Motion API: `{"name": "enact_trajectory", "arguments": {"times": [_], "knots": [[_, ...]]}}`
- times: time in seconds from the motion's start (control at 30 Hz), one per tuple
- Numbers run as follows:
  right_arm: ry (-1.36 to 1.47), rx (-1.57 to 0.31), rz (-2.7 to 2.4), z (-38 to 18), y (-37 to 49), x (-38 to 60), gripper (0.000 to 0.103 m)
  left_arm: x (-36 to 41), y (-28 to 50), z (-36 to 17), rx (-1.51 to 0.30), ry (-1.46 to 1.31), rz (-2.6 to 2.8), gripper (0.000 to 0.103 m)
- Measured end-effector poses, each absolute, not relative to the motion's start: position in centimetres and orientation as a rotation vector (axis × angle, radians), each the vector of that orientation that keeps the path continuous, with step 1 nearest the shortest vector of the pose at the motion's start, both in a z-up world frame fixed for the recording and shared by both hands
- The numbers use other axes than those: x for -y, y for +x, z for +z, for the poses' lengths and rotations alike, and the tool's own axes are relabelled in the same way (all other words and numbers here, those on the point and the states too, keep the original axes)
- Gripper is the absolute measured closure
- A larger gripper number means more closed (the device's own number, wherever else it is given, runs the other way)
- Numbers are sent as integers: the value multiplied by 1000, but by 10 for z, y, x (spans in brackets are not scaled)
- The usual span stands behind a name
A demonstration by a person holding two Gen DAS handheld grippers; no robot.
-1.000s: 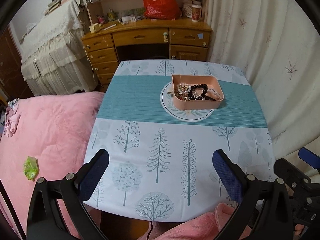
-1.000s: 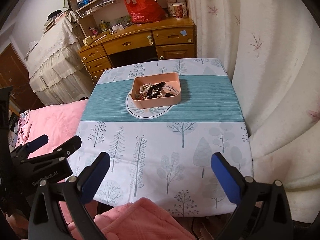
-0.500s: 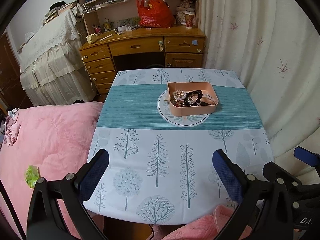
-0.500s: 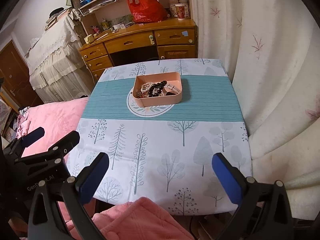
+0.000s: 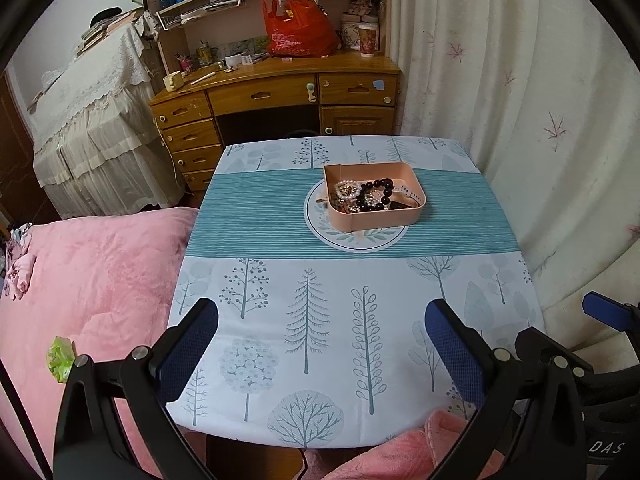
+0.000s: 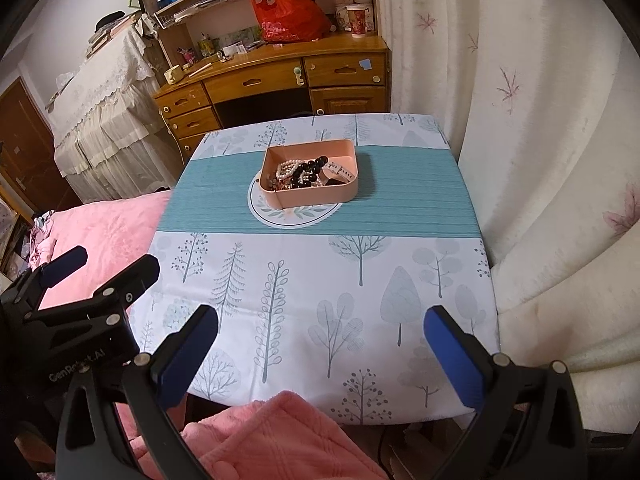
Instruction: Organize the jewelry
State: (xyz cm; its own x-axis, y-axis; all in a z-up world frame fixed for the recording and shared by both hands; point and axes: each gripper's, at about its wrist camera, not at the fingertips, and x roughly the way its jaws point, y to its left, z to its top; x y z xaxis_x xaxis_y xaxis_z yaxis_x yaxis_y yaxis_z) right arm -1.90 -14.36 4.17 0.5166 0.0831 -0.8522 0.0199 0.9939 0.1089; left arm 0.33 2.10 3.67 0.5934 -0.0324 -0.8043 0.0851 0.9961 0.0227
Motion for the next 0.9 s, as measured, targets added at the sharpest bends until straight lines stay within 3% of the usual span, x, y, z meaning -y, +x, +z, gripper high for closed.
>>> {"name": "enact_trajectory", "arguments": {"times": [0.9], "knots": [[110,-1037,39,38,-23,144,0,-20,-1,34,-939,60,-70,1]]}}
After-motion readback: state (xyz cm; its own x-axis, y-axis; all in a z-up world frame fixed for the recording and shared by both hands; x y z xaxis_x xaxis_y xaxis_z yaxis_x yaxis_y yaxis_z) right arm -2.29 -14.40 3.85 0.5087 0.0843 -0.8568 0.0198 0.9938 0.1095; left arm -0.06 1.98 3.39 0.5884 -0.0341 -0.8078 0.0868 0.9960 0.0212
